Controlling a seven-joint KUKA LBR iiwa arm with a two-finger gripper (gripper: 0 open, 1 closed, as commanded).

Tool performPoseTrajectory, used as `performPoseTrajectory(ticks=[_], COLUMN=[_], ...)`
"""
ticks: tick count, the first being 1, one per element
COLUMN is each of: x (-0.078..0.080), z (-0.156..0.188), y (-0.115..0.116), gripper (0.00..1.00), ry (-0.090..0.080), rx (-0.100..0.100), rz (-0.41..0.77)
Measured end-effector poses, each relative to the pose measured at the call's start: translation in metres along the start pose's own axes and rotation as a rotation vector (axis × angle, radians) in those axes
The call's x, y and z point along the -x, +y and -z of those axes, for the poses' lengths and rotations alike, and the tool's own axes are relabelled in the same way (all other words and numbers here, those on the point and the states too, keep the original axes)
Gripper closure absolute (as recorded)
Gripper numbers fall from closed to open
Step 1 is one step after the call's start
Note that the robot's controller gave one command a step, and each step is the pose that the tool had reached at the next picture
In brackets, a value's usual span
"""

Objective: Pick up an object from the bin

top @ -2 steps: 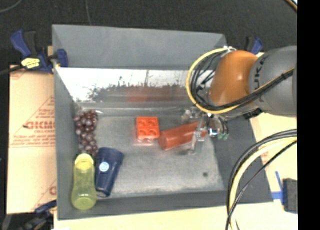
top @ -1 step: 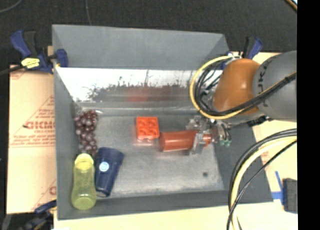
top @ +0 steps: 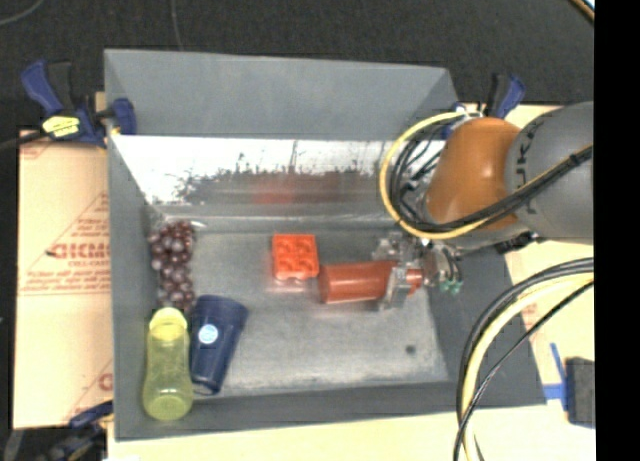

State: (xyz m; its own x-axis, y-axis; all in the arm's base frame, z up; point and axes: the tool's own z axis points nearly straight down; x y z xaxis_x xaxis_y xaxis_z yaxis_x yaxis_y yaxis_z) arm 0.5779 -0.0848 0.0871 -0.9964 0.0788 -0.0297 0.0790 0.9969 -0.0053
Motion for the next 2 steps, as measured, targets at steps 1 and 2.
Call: performPoseTrajectory(ticks=[1,2], x=[0.025,0.018], z=[0.070,0.153], y=[0.020,0.011], gripper=[1.00,1.00], ry=[-0.010,-0.001], rx=[-0.001,0.000], rz=[0.247,0.073])
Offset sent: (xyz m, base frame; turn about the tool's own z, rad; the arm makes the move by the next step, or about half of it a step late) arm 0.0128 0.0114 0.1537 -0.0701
